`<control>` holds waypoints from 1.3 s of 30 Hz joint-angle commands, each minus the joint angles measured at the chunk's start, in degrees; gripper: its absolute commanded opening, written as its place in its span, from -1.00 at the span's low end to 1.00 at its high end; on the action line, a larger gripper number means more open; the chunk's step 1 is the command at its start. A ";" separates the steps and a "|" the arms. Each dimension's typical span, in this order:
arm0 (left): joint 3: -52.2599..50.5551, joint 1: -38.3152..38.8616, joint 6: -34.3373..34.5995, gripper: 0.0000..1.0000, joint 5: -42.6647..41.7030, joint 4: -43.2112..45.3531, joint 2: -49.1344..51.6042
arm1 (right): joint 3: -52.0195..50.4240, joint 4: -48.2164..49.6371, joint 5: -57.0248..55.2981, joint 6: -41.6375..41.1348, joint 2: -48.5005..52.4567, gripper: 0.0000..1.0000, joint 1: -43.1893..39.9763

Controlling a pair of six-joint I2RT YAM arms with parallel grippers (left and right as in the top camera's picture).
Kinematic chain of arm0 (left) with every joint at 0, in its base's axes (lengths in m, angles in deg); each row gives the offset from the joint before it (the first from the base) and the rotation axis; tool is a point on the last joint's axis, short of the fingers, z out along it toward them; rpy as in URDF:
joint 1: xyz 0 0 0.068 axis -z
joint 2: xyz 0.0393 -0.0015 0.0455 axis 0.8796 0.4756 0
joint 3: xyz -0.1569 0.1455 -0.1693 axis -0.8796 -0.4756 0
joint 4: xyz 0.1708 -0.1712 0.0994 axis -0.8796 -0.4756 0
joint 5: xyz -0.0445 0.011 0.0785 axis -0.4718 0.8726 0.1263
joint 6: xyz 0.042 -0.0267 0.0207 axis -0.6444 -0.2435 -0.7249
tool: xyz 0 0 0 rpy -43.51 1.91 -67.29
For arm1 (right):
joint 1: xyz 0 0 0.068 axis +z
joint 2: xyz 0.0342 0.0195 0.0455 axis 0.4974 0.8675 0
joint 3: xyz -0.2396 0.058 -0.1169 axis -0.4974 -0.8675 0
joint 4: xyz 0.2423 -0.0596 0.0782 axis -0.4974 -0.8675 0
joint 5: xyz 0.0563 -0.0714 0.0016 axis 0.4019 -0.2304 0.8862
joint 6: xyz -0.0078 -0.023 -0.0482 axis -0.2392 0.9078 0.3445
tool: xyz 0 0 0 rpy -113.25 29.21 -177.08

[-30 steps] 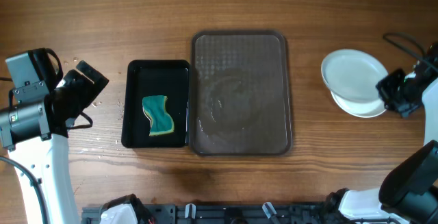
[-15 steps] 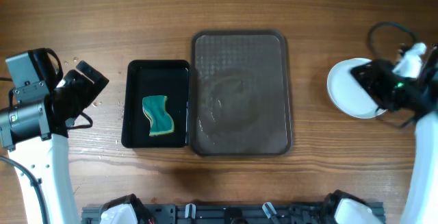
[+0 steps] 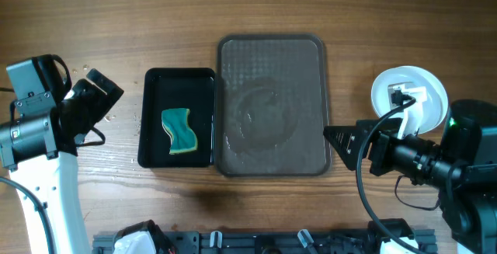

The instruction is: Clean dirty plates on tray and stack at the side

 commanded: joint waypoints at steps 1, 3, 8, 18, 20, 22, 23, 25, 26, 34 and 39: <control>0.55 -0.33 -0.09 1.00 -0.70 0.15 -0.46 | 0.42 0.72 -4.26 3.30 -0.09 1.00 0.28; 0.55 -0.33 -0.09 1.00 -0.70 0.15 -0.46 | -0.63 4.13 -7.04 6.32 -0.81 0.99 1.07; 0.55 -0.33 -0.09 1.00 -0.70 0.15 -0.46 | -13.79 24.94 -10.10 13.60 -10.03 0.99 1.68; 0.55 -0.33 -0.09 1.00 -0.70 0.15 -0.46 | -43.21 35.17 -18.29 14.03 -39.21 0.99 1.66; 0.55 -0.33 -0.09 1.00 -0.70 0.15 -0.46 | -46.86 35.71 -19.30 13.97 -42.40 0.99 1.68; 0.55 -0.33 -0.09 1.00 -0.72 0.15 -0.46 | -51.63 38.97 -19.89 13.88 -45.40 1.00 1.68; 0.55 -0.33 -0.09 1.00 -0.70 0.15 -0.46 | -53.68 40.89 -19.89 13.88 -46.60 1.00 1.66; 0.55 -0.33 -0.09 1.00 -0.70 0.15 -0.46 | -57.55 45.83 -19.87 13.84 -46.45 1.00 1.68; 0.55 -0.33 -0.09 1.00 -0.70 0.15 -0.46 | -60.92 50.86 -19.80 13.70 -46.45 1.00 1.68; 0.55 -0.33 -0.09 1.00 -0.70 0.15 -0.46 | -68.96 65.72 -19.85 13.81 -46.45 0.99 1.68; 0.55 -0.33 -0.09 1.00 -0.70 0.15 -0.46 | -68.94 65.68 -19.85 13.81 -46.40 0.99 1.68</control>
